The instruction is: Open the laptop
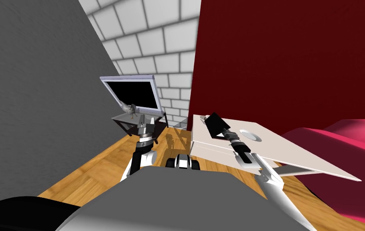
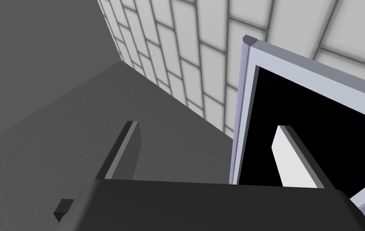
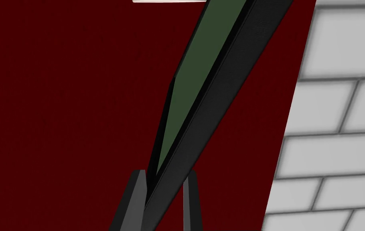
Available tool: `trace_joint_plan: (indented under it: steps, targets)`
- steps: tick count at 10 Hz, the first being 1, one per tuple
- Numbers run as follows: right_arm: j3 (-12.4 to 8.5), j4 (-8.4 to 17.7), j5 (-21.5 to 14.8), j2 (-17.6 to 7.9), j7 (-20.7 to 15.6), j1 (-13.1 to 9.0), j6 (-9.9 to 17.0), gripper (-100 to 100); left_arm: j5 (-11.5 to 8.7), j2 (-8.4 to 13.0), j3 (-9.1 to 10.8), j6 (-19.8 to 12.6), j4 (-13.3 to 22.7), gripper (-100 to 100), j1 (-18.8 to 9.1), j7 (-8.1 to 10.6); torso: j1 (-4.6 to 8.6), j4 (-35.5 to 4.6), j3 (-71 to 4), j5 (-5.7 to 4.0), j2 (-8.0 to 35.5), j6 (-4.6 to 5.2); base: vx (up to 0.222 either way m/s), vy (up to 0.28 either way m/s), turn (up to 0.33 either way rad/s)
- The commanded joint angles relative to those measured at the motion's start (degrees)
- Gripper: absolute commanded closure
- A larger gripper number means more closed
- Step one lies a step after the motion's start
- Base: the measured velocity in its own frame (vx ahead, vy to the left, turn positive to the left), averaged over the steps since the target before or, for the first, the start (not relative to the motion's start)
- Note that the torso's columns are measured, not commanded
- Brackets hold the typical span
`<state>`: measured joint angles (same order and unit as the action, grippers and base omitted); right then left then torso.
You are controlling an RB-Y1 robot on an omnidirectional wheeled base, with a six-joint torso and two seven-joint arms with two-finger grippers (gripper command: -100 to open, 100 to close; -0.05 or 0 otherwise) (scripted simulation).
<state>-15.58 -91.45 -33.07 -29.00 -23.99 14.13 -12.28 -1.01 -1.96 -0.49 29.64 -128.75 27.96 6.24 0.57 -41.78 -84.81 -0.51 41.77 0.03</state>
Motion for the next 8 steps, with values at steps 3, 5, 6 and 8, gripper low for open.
trace_joint_plan:
  steps: [3,5,6,8]
  targets:
    - [0.59,4.5,1.61,4.39,0.04,-1.1,-2.91,100,0.0,-0.01,-0.01,0.0,0.0,0,0.0,0.0,-0.47,0.11,0.04,-0.03,0.04,-0.17,0.0,-0.058,-0.026]
    - [0.81,7.24,3.0,7.02,0.38,-2.12,-4.88,100,0.0,-0.01,0.0,0.0,0.0,0,0.0,0.0,-0.4,0.12,0.04,-0.08,0.03,-0.3,-0.008,-0.082,-0.043]
    - [0.92,8.65,3.7,8.33,0.55,-2.63,-5.87,100,0.0,0.0,0.0,0.0,0.0,0,0.0,0.0,-0.34,0.18,-0.04,-0.13,-0.12,-0.41,-0.001,-0.089,-0.019]
    - [1.03,10.04,4.4,9.64,0.72,-3.13,-6.85,100,0.0,0.0,0.0,0.0,0.0,0,0.0,0.0,-0.4,0.15,-0.11,-0.06,-0.18,-0.43,-0.009,-0.088,-0.022]
